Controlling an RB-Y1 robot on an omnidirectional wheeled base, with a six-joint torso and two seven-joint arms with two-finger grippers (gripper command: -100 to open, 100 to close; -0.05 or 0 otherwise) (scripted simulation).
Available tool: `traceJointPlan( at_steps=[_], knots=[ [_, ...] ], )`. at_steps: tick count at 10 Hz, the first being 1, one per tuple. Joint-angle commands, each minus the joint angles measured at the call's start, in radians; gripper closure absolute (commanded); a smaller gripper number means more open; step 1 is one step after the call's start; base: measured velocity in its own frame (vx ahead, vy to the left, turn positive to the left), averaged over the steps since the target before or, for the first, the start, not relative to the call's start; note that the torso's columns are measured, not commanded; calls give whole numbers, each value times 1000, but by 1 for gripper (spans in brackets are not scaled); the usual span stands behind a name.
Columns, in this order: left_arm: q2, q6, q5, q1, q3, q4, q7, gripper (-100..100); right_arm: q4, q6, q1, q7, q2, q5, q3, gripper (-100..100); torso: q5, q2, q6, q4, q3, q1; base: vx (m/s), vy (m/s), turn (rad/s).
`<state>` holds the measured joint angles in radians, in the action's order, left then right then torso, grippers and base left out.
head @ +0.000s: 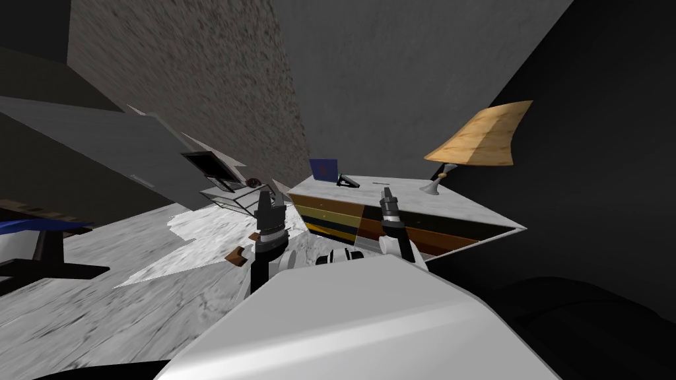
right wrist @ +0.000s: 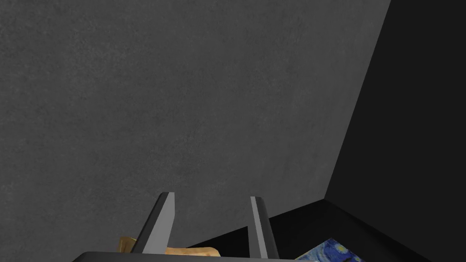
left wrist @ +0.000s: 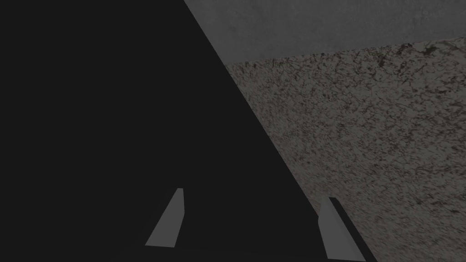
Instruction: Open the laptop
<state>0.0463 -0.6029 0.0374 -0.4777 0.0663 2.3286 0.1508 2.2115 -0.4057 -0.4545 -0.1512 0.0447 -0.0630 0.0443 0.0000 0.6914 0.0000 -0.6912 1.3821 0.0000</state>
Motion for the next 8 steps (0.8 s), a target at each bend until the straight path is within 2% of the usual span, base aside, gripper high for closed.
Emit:
traceJointPlan(
  at_steps=[1,4,7,8],
  knots=[
    [0,0,0,0,0,0,0,0,6,14,-14,5,-74,-10,24,-100,1,34,0,-33,69,2,-11,90,70],
    [0,0,0,0,0,0,0,0,20,46,-49,16,-142,-36,80,-100,1,46,0,-47,94,4,-20,157,96],
    [0,0,0,0,0,0,0,0,39,94,-107,32,-174,-75,157,-100,1,46,0,-47,94,3,9,253,139],
    [0,0,0,0,0,0,0,0,39,94,-107,32,-174,-75,165,-100,1,46,0,-47,94,2,9,180,42]
  ],
)
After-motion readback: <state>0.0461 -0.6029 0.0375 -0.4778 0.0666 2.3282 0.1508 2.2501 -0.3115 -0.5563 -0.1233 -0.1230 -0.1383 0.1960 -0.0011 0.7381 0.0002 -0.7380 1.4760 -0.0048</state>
